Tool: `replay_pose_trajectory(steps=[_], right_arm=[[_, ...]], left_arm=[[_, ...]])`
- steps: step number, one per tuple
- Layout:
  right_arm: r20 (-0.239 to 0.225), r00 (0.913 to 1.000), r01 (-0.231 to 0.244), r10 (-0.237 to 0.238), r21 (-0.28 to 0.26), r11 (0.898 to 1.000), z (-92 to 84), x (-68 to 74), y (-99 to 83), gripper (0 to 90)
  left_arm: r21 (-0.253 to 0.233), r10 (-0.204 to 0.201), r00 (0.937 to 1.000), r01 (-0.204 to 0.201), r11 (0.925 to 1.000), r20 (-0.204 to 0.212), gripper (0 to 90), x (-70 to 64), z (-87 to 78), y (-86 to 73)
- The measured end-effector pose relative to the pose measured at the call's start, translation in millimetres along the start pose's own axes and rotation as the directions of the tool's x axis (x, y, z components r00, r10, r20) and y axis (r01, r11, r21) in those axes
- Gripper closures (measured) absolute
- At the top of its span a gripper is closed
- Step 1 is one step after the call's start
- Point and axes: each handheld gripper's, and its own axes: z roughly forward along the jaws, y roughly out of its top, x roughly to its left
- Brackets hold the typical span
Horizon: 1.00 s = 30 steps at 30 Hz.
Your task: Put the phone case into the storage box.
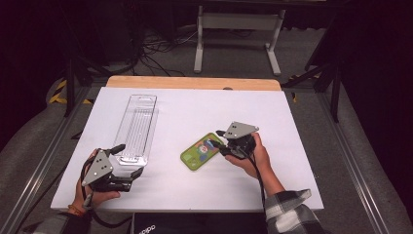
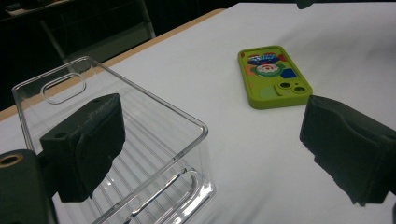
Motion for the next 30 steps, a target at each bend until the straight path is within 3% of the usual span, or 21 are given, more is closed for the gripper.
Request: replay_pose_trajectory(steps=[6, 12, 16, 18, 24, 30], right_arm=[[-0.019, 0.9996, 0.020, -0.020, 0.015, 1.000, 8.8, 5.1, 5.6, 56.6], [-0.039, 0.9987, 0.034, -0.033, 0.024, 0.999, 17.1, 7.2, 14.1, 75.8], [-0.056, 0.9972, 0.052, -0.050, 0.036, 0.998, 25.2, 12.4, 19.5, 78.1], [-0.064, 0.9964, 0.057, -0.055, 0.041, 0.998, 28.7, 14.7, 21.8, 75.8], [-0.098, 0.9905, 0.102, -0.096, 0.058, 0.993, 32.7, 15.0, 27.3, 57.5], [-0.077, 0.9930, 0.096, -0.090, 0.078, 0.992, 34.5, 10.6, 27.6, 56.7]], left_arm=[[0.008, 0.010, 0.9999, -0.010, 0.9999, 0.006, 7.6, 0.2, -0.5, -0.1], [0.013, 0.010, 0.9999, -0.011, 0.9999, 0.009, 7.7, -1.0, 0.3, 0.0], [0.010, 0.011, 0.9999, -0.011, 0.9999, 0.007, 7.7, -0.1, -0.1, -0.3], [0.011, 0.015, 0.9999, -0.015, 0.9998, 0.007, 7.7, 0.0, -0.2, -0.4], [0.011, 0.010, 0.9999, -0.010, 0.9999, 0.012, 7.7, -0.2, -0.3, -0.6], [0.018, 0.014, 0.9998, -0.014, 0.9997, 0.012, 7.7, -0.4, 0.1, -0.5]])
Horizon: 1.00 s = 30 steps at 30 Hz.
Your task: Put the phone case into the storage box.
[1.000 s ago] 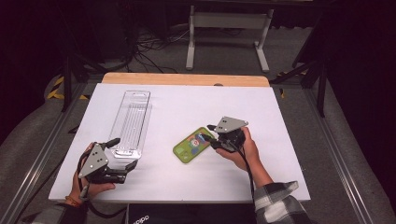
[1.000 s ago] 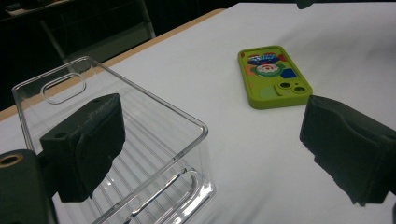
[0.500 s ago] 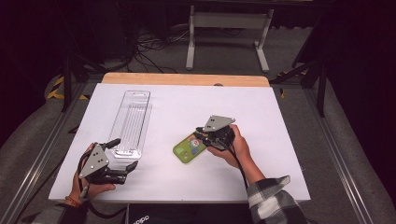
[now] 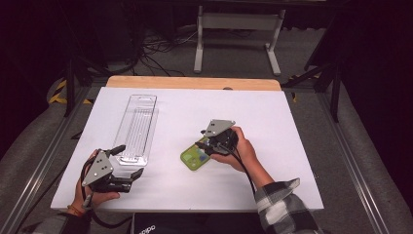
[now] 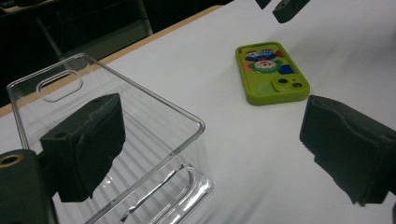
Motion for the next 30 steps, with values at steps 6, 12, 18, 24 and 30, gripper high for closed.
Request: replay_pose_trajectory(steps=[6, 12, 18, 24, 30], right_arm=[[0.047, 0.9984, -0.032, 0.031, 0.013, 0.999, 7.6, -7.7, -3.1, 82.0], [0.072, 0.9947, -0.076, 0.073, 0.032, 0.997, 16.5, -17.0, -8.1, 90.0], [0.089, 0.9894, -0.119, 0.115, 0.047, 0.992, 24.9, -26.7, -14.4, 90.0], [0.090, 0.9850, -0.152, 0.147, 0.049, 0.987, 30.5, -33.6, -17.5, 90.0], [0.097, 0.9808, -0.179, 0.169, 0.100, 0.979, 49.9, -39.3, -21.5, 90.0]], left_arm=[[0.001, 0.000, 1.0000, 0.000, 1.0000, 0.001, 7.7, 0.2, -0.2, -0.3], [-0.002, -0.001, 1.0000, 0.001, 1.0000, 0.004, 7.7, 0.4, -0.3, -0.6], [-0.004, -0.002, 1.0000, 0.002, 1.0000, 0.003, 7.8, 0.4, -0.6, -0.5], [0.000, -0.005, 1.0000, 0.005, 1.0000, 0.007, 7.8, 0.2, 0.4, -0.6], [0.000, -0.001, 1.0000, 0.001, 1.0000, 0.007, 7.8, 0.6, 0.0, -0.6]])
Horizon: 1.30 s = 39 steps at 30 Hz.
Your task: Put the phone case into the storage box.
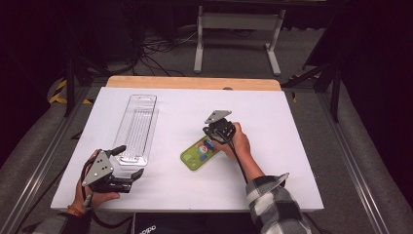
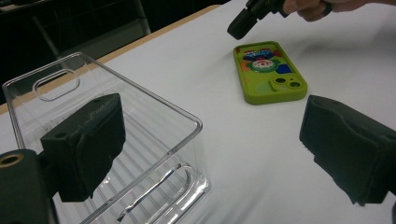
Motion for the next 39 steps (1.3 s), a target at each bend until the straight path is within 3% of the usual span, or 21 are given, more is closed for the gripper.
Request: replay_pose_trajectory(steps=[10, 17, 21, 29, 39], right_arm=[[0.029, 0.9992, -0.031, 0.029, 0.067, 0.997, 24.2, -11.2, -4.3, 90.0], [0.027, 0.9990, -0.039, 0.037, 0.077, 0.996, 26.1, -13.3, -6.0, 90.0], [0.026, 0.9991, -0.036, 0.033, 0.114, 0.993, 28.0, -15.5, -8.7, 90.0], [0.011, 0.9988, -0.050, 0.049, 0.142, 0.989, 15.5, -17.2, -18.6, 90.0], [-0.004, 0.9977, -0.067, 0.068, 0.119, 0.991, -11.2, -9.6, -44.9, 90.0]], left_arm=[[0.003, -0.008, 0.9999, 0.008, 1.0000, 0.009, 7.8, 0.1, 0.5, -0.9], [0.000, -0.015, 0.9999, 0.015, 0.9999, 0.007, 7.8, -0.4, 0.2, -0.9], [-0.001, -0.012, 0.9999, 0.012, 0.9999, 0.004, 7.8, -0.1, -0.3, -1.0], [0.001, -0.004, 1.0000, 0.004, 1.0000, 0.001, 7.8, 0.6, -0.5, -0.7], [0.005, -0.004, 1.0000, 0.004, 1.0000, -0.004, 7.8, -0.4, 0.1, -0.2]])
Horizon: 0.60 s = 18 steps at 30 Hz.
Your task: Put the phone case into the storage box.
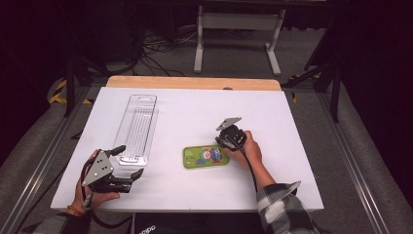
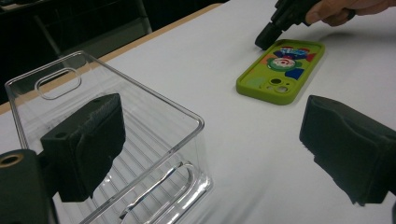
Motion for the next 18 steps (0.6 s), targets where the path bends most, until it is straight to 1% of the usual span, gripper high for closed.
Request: replay_pose_trajectory(steps=[1, 2, 3, 7, 10, 12, 15, 17, 18], right_arm=[[-0.002, 1.0000, -0.001, 0.001, -0.002, 1.000, -2.4, 1.1, -2.8, 90.0], [-0.001, 1.0000, -0.001, 0.001, -0.003, 1.000, -4.8, 2.6, -5.6, 90.0], [-0.002, 1.0000, 0.005, -0.005, -0.008, 1.000, -7.1, 4.0, -8.6, 90.0], [-0.006, 1.0000, -0.007, 0.007, -0.035, 0.999, -15.8, 11.8, -21.6, 90.0], [-0.012, 0.9999, 0.011, -0.012, -0.025, 1.000, -21.6, 17.5, -25.9, 90.0], [-0.018, 0.9995, 0.027, -0.027, -0.021, 0.999, -24.6, 21.3, -28.1, 90.0], [-0.039, 0.9976, 0.058, -0.058, -0.008, 0.998, -30.9, 30.8, -31.7, 90.0], [-0.042, 0.9969, 0.066, -0.066, -0.007, 0.998, -32.0, 33.5, -32.3, 90.0], [-0.055, 0.9948, 0.086, -0.086, -0.004, 0.996, -34.5, 39.0, -33.5, 90.0]], left_arm=[[0.001, -0.007, 1.0000, 0.007, 1.0000, -0.001, 7.8, -0.6, 0.2, -0.1], [-0.004, -0.002, 1.0000, 0.002, 1.0000, -0.005, 7.8, -0.4, 0.3, -0.2], [0.002, 0.001, 1.0000, -0.001, 1.0000, -0.003, 7.8, 0.1, -0.2, 0.0], [0.001, 0.002, 1.0000, -0.002, 1.0000, -0.007, 7.8, 0.3, -0.1, 0.1], [0.003, 0.003, 1.0000, -0.003, 1.0000, -0.005, 7.8, -0.4, -0.2, 0.0], [0.001, 0.013, 0.9999, -0.013, 0.9999, -0.010, 7.8, 0.1, -0.6, 0.0], [-0.001, 0.005, 1.0000, -0.005, 1.0000, -0.008, 7.8, 0.6, -0.5, -0.5], [0.002, 0.004, 1.0000, -0.004, 1.0000, -0.007, 7.8, 0.8, -0.8, -0.5], [-0.002, 0.004, 1.0000, -0.004, 1.0000, -0.008, 7.8, 0.5, -0.4, -0.6]])
